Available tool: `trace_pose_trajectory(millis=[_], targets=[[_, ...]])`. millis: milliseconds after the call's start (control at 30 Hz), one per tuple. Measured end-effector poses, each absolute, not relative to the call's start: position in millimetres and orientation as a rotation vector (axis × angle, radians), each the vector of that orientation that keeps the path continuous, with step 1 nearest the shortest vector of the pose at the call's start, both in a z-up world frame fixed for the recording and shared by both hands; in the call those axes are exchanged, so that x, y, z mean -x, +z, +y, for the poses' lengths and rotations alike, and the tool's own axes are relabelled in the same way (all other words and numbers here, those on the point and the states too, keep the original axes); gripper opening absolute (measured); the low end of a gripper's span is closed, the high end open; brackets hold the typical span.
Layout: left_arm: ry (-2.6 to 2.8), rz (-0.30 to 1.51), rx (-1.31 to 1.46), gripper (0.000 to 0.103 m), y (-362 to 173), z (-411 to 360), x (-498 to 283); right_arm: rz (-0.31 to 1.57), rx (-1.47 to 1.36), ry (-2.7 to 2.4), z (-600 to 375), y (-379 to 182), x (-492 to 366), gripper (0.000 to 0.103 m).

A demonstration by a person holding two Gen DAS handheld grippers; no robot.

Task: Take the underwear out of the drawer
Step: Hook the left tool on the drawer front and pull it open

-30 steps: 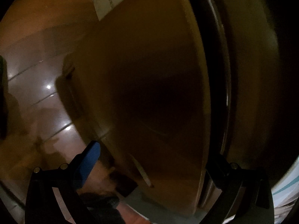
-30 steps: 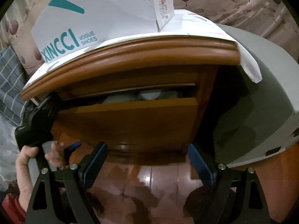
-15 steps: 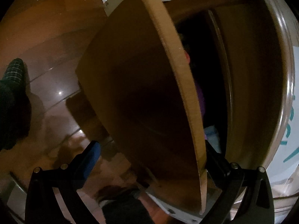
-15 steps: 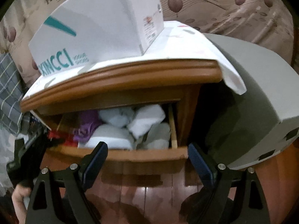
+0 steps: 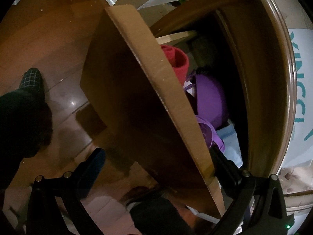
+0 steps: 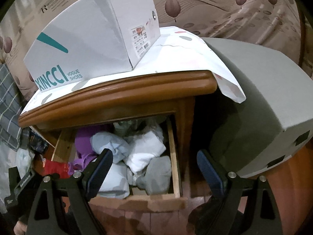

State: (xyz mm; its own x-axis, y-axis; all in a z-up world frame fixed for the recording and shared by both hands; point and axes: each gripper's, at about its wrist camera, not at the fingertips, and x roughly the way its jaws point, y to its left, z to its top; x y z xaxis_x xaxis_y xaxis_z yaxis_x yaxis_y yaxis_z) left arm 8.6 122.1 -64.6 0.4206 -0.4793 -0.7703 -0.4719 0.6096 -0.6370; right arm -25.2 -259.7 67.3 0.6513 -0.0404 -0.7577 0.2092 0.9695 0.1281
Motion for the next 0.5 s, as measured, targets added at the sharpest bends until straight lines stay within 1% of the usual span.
trace_pose_trajectory(millis=[500], targets=[[-0.013, 1.252, 0.859, 0.103, -66, 131, 25, 0.863, -0.207, -0.126, -253, 65, 26, 0.090]])
